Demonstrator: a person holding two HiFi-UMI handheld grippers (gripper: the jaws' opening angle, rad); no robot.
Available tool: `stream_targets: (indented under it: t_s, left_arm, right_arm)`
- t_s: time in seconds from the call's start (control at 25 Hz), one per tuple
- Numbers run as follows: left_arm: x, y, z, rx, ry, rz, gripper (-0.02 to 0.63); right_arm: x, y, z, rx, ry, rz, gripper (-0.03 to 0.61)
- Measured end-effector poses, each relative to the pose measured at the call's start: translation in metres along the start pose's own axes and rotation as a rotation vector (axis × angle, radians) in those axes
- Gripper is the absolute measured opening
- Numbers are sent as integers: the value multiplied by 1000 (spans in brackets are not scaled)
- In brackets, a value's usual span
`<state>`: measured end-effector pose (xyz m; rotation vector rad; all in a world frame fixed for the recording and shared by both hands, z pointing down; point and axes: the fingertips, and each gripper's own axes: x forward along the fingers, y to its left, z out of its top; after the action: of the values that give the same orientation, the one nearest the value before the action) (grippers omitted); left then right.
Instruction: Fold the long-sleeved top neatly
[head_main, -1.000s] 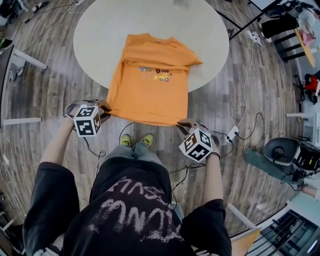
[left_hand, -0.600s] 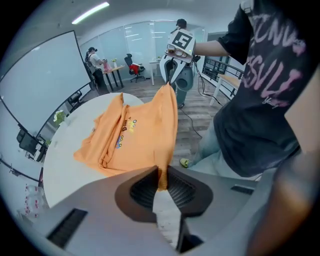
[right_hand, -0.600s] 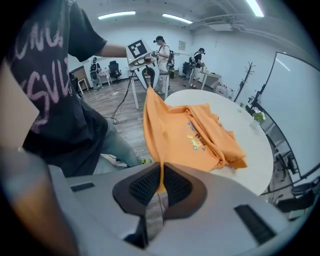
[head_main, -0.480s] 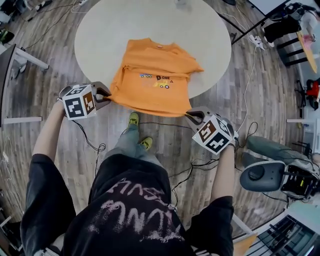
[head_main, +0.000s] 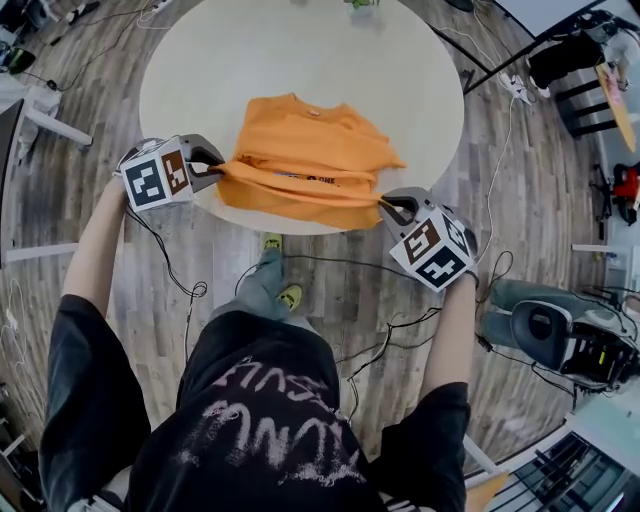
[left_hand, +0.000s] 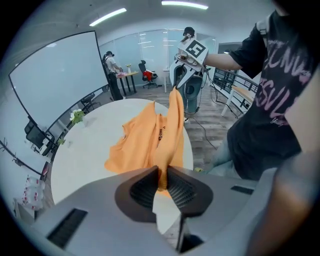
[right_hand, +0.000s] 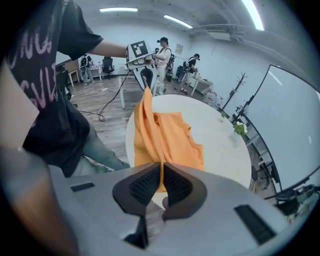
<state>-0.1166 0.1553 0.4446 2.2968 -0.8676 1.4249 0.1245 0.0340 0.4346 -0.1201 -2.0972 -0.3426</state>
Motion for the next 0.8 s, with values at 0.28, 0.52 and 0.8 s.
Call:
stream_targets:
  t_s: [0.28,0.52,0.8]
  left_arm:
    - [7,67,12,-54,-45,27,55]
    - [23,124,17,-119,-79,46,55]
    - [62,172,2,-210,-106,47,60]
  right_arm:
    - [18,-62,9,14,-17,-85,26]
    - [39,-115,13,15,-5,-155,26]
    - [78,-156,7,79,24,-176,28]
